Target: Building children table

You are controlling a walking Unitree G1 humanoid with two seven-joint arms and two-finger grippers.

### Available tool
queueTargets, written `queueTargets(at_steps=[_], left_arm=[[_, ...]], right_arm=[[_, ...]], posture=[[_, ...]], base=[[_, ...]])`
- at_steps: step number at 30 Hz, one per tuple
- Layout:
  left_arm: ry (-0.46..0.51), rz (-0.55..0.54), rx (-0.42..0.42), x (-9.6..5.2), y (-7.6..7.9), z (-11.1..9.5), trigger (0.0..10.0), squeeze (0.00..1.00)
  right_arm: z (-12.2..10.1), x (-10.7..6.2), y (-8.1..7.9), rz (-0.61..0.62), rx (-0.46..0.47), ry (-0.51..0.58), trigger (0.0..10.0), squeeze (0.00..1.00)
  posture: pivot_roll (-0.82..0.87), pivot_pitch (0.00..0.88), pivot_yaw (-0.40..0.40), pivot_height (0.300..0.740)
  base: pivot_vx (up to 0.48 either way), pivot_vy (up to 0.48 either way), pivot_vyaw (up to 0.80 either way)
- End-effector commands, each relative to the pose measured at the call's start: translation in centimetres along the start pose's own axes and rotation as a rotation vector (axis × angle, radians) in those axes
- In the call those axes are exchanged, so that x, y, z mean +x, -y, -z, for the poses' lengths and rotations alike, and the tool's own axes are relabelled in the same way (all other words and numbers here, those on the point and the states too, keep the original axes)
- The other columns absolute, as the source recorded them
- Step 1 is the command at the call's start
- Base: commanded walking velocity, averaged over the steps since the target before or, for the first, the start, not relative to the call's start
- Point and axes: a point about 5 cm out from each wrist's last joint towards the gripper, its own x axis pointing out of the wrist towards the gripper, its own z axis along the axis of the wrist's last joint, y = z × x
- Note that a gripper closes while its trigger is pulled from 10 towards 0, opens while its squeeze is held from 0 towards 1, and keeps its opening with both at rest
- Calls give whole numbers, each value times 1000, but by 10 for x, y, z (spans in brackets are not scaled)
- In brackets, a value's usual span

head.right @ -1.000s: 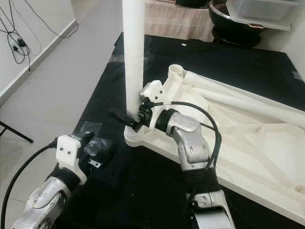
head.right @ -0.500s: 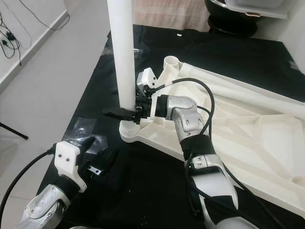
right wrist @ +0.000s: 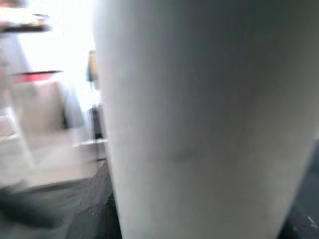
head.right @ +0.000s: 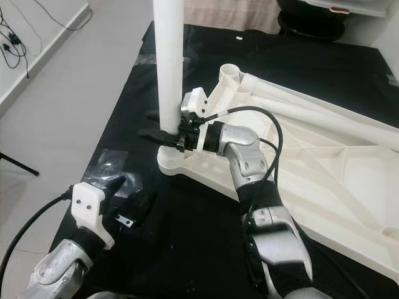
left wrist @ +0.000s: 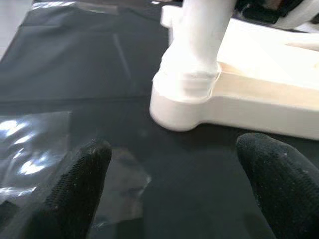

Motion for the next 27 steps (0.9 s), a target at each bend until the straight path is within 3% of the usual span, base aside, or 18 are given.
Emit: queueTargets(at_steps=[1, 2, 3, 4, 6, 8, 11, 15, 16, 19, 20, 21, 22, 24, 26, 27], left_arm=[[-24, -4, -8, -1, -2, 6, 10000, 0], [-22, -5, -4, 0, -3, 6, 10000, 0], [-22, -5, -4, 0, -3, 6, 10000, 0], [-23, -5, 1, 2, -4, 7, 10000, 0], [-23, -5, 1, 2, -4, 7, 10000, 0], [-27, -9, 5, 5, -9, 9, 10000, 0], [-33, -16, 6, 9, -14, 12, 10000, 0], [-34, -17, 8, 9, -15, 12, 10000, 0], [-34, -24, 11, 9, -16, 12, 10000, 0], [-34, -36, 17, 9, -17, 13, 10000, 0], [-33, -39, 18, 9, -17, 13, 10000, 0], [-33, -39, 18, 9, -17, 13, 10000, 0], [-33, -38, 19, 8, -17, 13, 10000, 0], [-33, -32, 18, 7, -15, 13, 10000, 0], [-33, -25, 16, 6, -13, 12, 10000, 0], [-32, -24, 16, 6, -12, 12, 10000, 0]], right_arm=[[9, -13, 7, 267, -15, -42, 0, 0], [24, -26, -15, 407, -24, -131, 0, 0], [24, -26, -15, 407, -24, -131, 0, 0], [31, -35, -35, 493, -42, -187, 0, 0], [31, -35, -35, 493, -42, -187, 0, 0], [36, -36, -59, 547, -37, -230, 0, 0], [42, -28, -61, 527, -34, -228, 0, 0], [43, -28, -58, 539, -35, -232, 0, 0], [42, -28, -56, 553, -41, -238, 10000, 0], [37, -25, -49, 511, -1, -201, 10000, 0], [34, -24, -49, 507, 10, -196, 10000, 796], [34, -24, -49, 507, 10, -196, 10000, 796], [26, -20, -45, 415, 40, -148, 10000, 1000], [10, -13, -36, 221, 86, -64, 10000, 1000], [-4, -7, -22, -3, 44, -26, 10000, 1000], [-7, -7, -18, -58, 21, -23, 10000, 1000]], posture=[[51, 236, -81, 740], [44, 217, -74, 740], [44, 217, -74, 740], [53, 208, -67, 740], [53, 208, -67, 740], [33, 168, -54, 740], [45, 155, -53, 740], [51, 148, -55, 740], [59, 136, -54, 740], [63, 132, -54, 740], [63, 132, -54, 740], [63, 132, -54, 740], [74, 133, -57, 740], [79, 136, -58, 740], [90, 147, -63, 740], [92, 151, -65, 740]], base=[[0, 0, 0], [0, 0, 0], [0, 0, 0], [0, 0, 0], [0, 0, 0], [0, 0, 0], [0, 0, 0], [0, 0, 0], [0, 0, 0], [0, 0, 0], [0, 0, 0], [0, 0, 0], [0, 0, 0], [0, 0, 0], [0, 0, 0], [0, 0, 0]])
